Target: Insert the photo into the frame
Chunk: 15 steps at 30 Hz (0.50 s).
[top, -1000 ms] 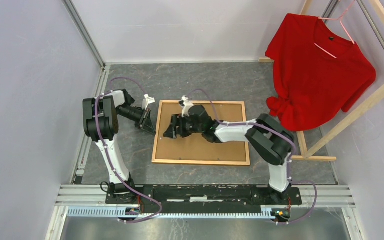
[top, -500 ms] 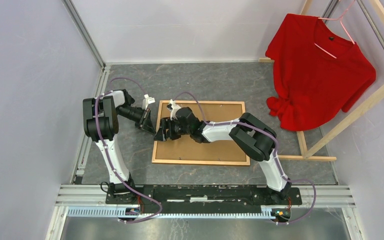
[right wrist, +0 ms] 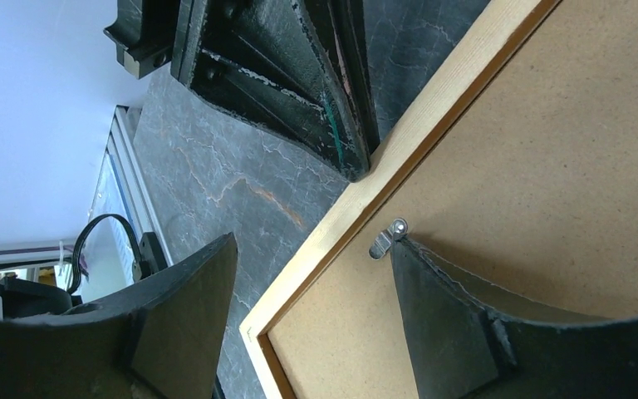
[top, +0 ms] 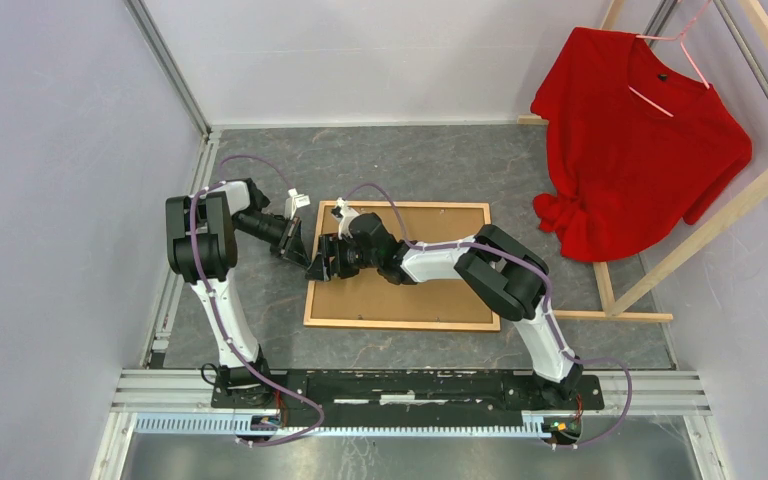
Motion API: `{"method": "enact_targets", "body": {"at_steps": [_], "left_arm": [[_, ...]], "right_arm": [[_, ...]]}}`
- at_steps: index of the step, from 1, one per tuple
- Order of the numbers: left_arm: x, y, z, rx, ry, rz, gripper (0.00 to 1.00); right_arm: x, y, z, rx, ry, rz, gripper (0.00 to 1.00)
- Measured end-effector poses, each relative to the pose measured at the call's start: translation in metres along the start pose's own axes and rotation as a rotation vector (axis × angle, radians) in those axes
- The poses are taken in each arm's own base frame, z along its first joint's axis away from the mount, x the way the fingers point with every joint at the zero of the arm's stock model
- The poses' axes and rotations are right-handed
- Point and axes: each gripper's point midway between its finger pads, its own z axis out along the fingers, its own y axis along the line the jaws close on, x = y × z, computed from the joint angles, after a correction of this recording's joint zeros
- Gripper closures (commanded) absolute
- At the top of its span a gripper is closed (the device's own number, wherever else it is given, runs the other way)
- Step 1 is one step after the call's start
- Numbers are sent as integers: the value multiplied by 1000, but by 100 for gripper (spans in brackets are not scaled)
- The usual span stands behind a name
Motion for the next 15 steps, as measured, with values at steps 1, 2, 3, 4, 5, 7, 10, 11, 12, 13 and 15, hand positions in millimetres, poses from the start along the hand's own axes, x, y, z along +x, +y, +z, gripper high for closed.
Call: {"method": "enact_targets", "body": {"at_steps": [1,2,3,4,5,7,10,11,12,13,15], "left_arm": [[0,0,0,0,0,-2,82],[0,0,0,0,0,-2,83],[0,0,0,0,0,-3,83],[0,0,0,0,0,-3,83],[0,0,0,0,0,-3,83],[0,0,0,0,0,-4,83],[0,0,0,0,0,-6,83],[0,0,0,0,0,-6,83],[0,0,0,0,0,-6,83],[0,0,0,0,0,-6,83],[0,0,0,0,0,-7,84]], "right_arm": [[0,0,1,-2,0,0,26],[0,0,1,-3,1,2,26],[0,0,1,-4,0,2,26],[0,0,1,-6,1,3,26],[0,1,2,-8,1,5,26],[0,1,2,-11,3,9,26],[1,2,2,-15,5,19,27],[1,2,3,-17,6,23,27],[1,3,4,-22,5,26,27],[1,3,5,-25,5,28,27],[1,4,7,-30,6,31,27]]}}
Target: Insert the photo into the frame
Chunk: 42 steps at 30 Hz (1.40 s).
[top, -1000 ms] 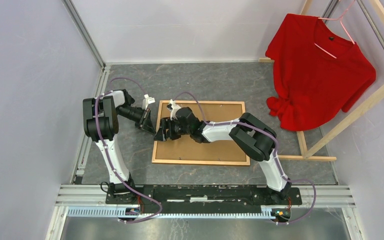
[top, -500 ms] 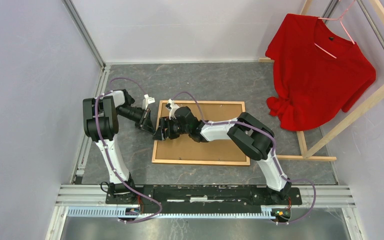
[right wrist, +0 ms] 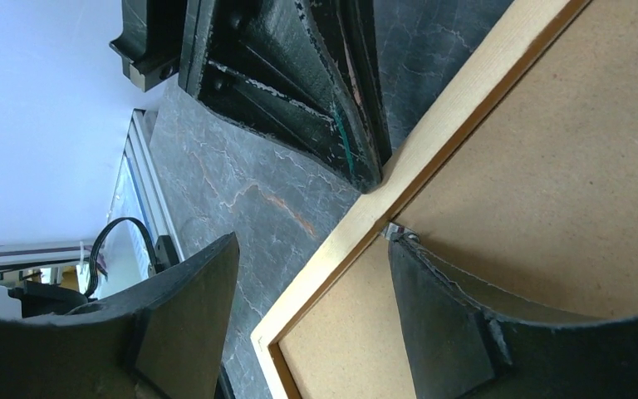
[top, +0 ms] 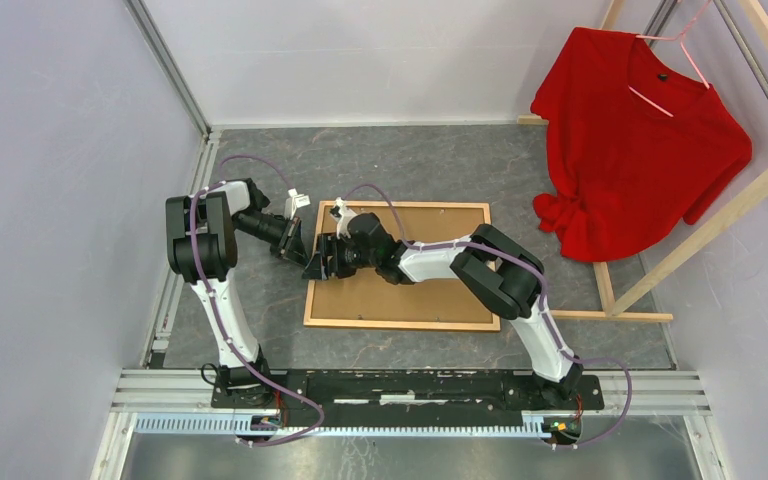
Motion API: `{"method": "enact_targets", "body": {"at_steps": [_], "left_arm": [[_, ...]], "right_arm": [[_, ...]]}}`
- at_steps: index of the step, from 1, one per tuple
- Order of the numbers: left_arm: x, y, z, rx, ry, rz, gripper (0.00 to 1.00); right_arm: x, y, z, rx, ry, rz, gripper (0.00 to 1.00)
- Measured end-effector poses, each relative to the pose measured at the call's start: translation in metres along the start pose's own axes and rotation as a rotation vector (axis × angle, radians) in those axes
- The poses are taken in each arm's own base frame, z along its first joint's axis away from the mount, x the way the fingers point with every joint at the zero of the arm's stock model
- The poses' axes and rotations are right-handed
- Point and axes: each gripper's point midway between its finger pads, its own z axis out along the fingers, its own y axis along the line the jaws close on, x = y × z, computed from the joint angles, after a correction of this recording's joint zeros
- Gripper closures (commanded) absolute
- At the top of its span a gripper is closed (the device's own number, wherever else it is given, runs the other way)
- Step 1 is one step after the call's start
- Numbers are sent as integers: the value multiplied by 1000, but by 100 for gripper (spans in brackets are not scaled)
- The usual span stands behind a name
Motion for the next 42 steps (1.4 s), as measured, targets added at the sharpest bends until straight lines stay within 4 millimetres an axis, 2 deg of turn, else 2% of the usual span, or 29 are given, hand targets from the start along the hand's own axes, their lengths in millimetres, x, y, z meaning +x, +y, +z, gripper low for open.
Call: {"method": "enact_targets", "body": {"at_steps": [11,15,19,20,21,23,27,29,30,32,38,40,42], "left_arm": [[0,0,0,0,0,-1,84],[0,0,0,0,1,0,83],[0,1,0,-4,3,2,65],[0,2,0,-10,5,6,57],[-1,4,0,-18,6,12,48],[-3,3,-2,-22,6,5,41],[-13,1,-12,-59,-7,47,35],[-19,-2,-19,-75,-19,74,34],[-21,-4,-21,-82,-23,89,34],[-22,-11,-27,-93,-27,116,32],[-20,-37,-46,-128,-36,209,29],[-16,-48,-51,-134,-38,227,29],[-10,-55,-54,-143,-33,242,30]], "right_arm": [[-1,2,3,-10,0,4,27],[-1,2,3,-11,0,0,24],[-5,2,0,-7,-5,-49,19],[-7,2,-3,6,-12,-75,18],[-7,3,-11,14,-15,-107,17],[-9,8,-32,28,-24,-184,17],[-23,35,-93,31,-72,-396,19],[-24,44,-120,32,-97,-495,21],[-20,45,-133,39,-100,-537,22],[1,39,-154,58,-81,-628,22],[99,-10,-176,154,177,-812,29],[113,-15,-179,173,226,-868,30],[116,-14,-179,181,233,-915,35]]}}
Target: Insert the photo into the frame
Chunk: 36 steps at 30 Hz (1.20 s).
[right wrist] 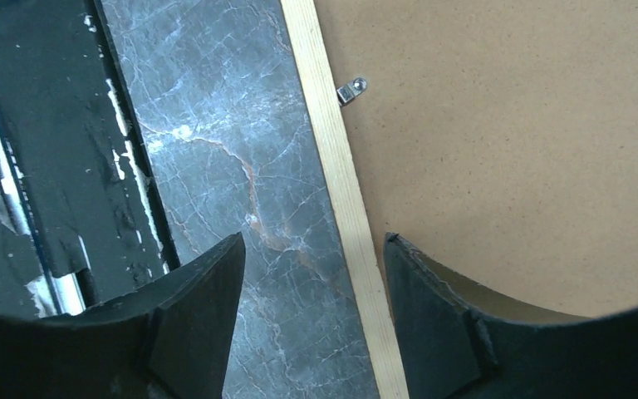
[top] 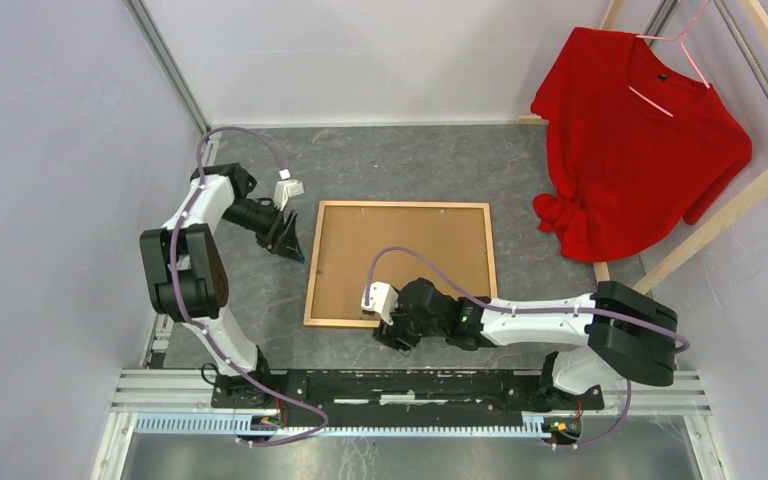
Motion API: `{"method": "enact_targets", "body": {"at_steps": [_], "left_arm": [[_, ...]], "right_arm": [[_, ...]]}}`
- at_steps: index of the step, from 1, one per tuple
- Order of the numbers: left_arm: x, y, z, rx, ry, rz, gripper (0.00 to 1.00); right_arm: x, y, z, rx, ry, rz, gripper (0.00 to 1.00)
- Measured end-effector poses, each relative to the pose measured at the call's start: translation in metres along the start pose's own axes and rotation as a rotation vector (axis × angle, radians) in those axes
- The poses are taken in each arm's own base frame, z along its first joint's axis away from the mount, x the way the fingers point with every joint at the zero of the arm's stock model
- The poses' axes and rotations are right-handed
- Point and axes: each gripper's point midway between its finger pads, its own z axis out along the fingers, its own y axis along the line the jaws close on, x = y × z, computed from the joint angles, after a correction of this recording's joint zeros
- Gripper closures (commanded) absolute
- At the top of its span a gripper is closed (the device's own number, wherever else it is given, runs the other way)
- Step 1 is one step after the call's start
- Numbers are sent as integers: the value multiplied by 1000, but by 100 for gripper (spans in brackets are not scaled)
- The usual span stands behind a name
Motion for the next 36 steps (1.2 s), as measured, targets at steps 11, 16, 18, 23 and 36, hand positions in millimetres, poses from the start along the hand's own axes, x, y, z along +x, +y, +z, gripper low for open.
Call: {"method": "enact_targets", "body": {"at_steps": [11,16,18,23,36], "left_arm": [[40,-29,-6,-38,70,36,28],[51,-33,-8,-57,90,55,21],[56,-35,-7,-63,98,64,20],[67,-39,-5,-91,89,151,16],[80,-63,-14,-309,2,903,6]], "right_arm": [[11,-15,5,138,53,-139,40],[21,-20,9,163,94,-188,59],[27,-20,12,160,114,-206,68],[24,-23,18,165,127,-245,88],[-9,-15,18,107,152,-216,97]]}}
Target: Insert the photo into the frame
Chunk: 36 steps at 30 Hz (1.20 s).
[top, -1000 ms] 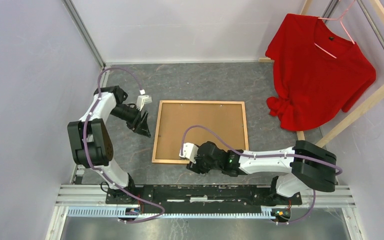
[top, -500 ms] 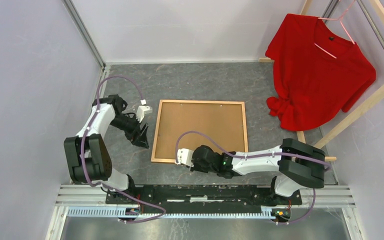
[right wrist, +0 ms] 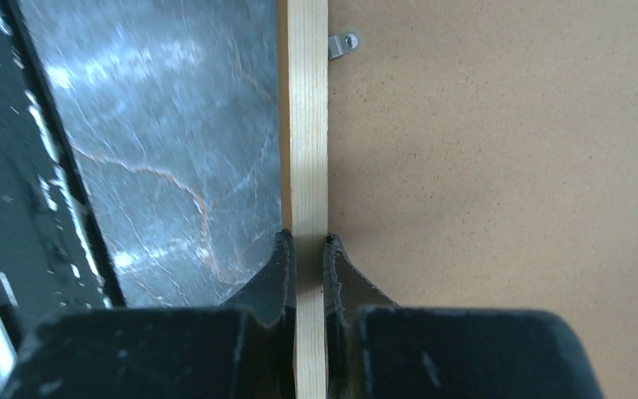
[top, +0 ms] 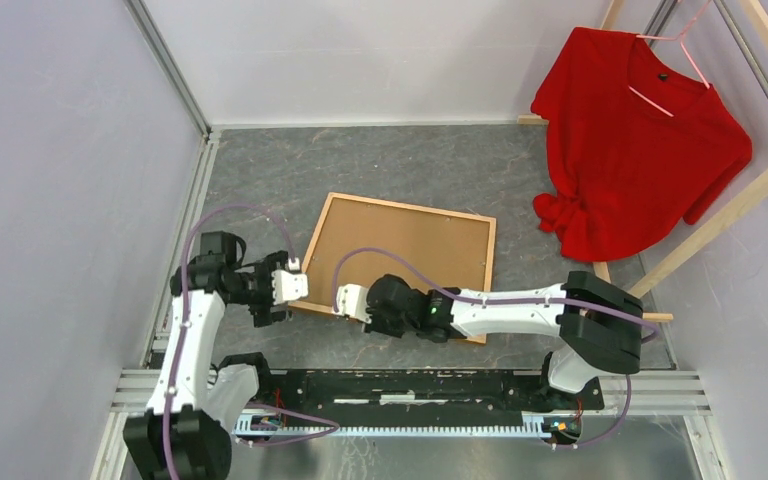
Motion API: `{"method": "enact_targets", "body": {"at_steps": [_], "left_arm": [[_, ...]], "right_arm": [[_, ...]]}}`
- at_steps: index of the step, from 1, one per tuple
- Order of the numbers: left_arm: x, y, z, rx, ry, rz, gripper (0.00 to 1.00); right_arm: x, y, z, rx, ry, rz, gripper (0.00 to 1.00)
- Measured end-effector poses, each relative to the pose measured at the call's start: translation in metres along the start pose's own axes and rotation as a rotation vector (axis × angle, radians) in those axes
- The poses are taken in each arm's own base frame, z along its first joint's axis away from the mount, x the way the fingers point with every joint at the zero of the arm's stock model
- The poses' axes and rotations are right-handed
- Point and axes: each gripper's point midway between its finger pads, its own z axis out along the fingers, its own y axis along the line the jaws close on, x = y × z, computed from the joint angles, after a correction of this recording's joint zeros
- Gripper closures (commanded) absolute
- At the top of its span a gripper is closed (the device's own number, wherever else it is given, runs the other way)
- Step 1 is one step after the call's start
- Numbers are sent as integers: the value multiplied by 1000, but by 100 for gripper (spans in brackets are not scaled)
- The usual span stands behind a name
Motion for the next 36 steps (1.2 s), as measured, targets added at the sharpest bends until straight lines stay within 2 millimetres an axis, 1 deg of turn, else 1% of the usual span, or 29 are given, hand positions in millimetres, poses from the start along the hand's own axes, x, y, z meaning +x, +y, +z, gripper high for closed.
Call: {"method": "enact_targets", "body": {"at_steps": [4,5,6,9,13,17,19,22,25,30,33,34,35,36], "left_arm": [[-4,6,-2,-102,-3,234,6],[-7,8,-3,-138,-8,318,6],[-7,9,-3,-146,-10,336,6],[-16,17,-7,-204,-18,481,5],[-22,24,-8,-235,-15,618,6],[-22,25,-6,-234,-12,680,6],[-22,25,-5,-236,-14,699,9],[-25,29,-3,-265,-31,737,18],[-28,36,1,-312,-52,784,32],[-35,52,5,-359,-74,845,53],[-38,60,4,-386,-72,872,62],[-39,64,3,-399,-70,878,64],[-40,66,3,-409,-69,886,66],[-42,68,2,-421,-70,890,67]], "right_arm": [[-32,-7,-8,-24,-46,44,100],[-41,-9,-10,-31,-60,57,100],[-47,-11,-12,-37,-71,67,100],[-64,-17,-18,-52,-96,97,100],[-75,-25,-26,-72,-113,131,100],[-82,-32,-32,-85,-127,160,100],[-84,-35,-33,-92,-130,172,100],[-86,-37,-36,-105,-136,188,100],[-92,-39,-39,-116,-145,205,100],[-107,-45,-46,-120,-176,234,100],[-114,-50,-51,-117,-191,253,99],[-117,-51,-52,-119,-197,262,94],[-119,-53,-54,-118,-200,268,80],[-121,-55,-55,-118,-202,272,62]]}}
